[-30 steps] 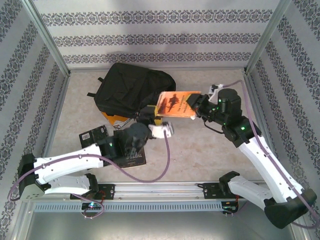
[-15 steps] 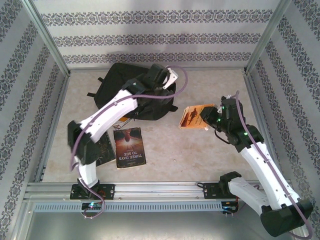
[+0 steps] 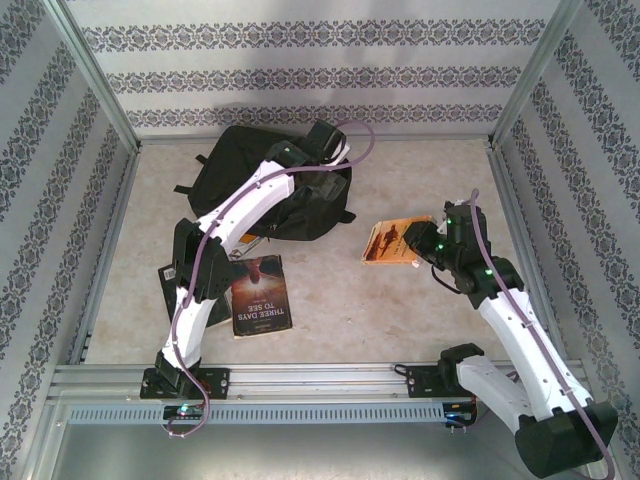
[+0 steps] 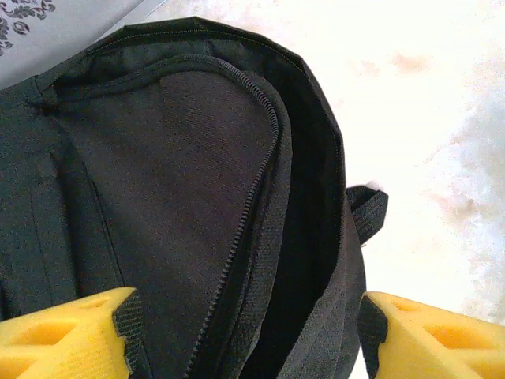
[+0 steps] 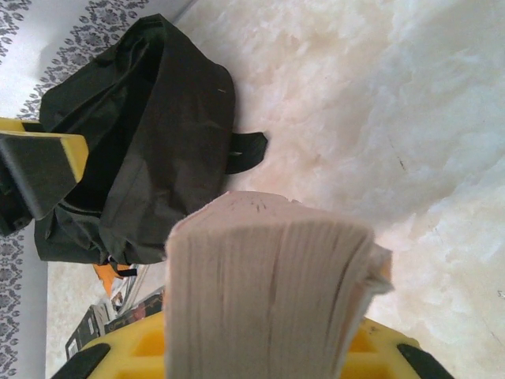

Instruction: Pack the student bag

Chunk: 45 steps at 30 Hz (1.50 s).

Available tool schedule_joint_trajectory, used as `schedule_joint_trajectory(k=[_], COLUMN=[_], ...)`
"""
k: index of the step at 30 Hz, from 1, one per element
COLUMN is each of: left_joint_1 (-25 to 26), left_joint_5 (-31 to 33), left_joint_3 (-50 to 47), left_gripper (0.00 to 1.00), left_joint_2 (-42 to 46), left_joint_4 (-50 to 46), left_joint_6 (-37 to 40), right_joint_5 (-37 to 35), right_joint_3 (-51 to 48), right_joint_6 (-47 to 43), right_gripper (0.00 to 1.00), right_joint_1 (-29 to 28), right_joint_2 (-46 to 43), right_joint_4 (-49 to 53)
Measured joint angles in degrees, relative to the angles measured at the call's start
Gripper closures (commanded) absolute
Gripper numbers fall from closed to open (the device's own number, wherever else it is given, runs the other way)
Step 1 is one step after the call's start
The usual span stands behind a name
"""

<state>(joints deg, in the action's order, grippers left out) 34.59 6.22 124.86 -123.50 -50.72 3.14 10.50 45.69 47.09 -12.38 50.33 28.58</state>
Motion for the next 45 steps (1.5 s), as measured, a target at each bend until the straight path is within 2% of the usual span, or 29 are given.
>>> schedule_joint_trajectory(k=[6,11,14,16,17,24,31,34,40,45], left_joint_1=[-1.3,-2.1,-2.4,-2.4,-2.4,-3.1,-5.5,-7.3,-8.1,-8.1], left_joint_5=[-1.8,-2.6,-2.6,-2.7,-3.0,-2.6,1.3,1.3,-0.1,-1.6], left_joint_3=[0.0,0.0,0.0,0.5,0.9,0.0,-10.4,-12.5,-12.9,-13.0], left_gripper=[0.43,0.45,0.69,0.92,1.0,1.0,1.0,1.0,1.0,1.0], left_joint_2=[-0.8,-1.6,-2.1,-2.8,-3.1,0.0,18.2,22.7,23.7,23.7], left_joint_4=[-0.1,-1.0,-1.6,-2.1,-2.3,-1.9,3.4,3.8,3.5,3.5], left_joint_6=[-2.0,-2.2,-2.5,-2.5,-2.7,-4.8,-7.3,-8.8,-10.1,-12.1], right_joint_5=[2.2,2.7,3.2,3.9,4.2,6.7,9.7,10.5,13.2,13.0], right_joint_3=[-0.5,-0.5,-0.5,-0.5,-0.5,-0.3,4.5,8.3,18.2,22.1], right_joint_6=[0.3,0.7,1.2,2.0,2.3,4.2,6.6,8.1,10.8,15.2], right_gripper=[1.0,1.0,1.0,1.0,1.0,1.0,1.0,1.0,1.0,1.0], right_joint_1=[0.6,1.0,1.0,1.0,1.0,1.0,-0.3,-2.4,-5.8,-8.3], right_joint_2=[1.9,1.9,1.9,2.0,2.1,3.0,9.3,14.1,26.7,33.5], right_joint_4=[-1.4,-2.1,-3.0,-4.0,-4.5,-9.5,-16.1,-19.6,-24.2,-25.5])
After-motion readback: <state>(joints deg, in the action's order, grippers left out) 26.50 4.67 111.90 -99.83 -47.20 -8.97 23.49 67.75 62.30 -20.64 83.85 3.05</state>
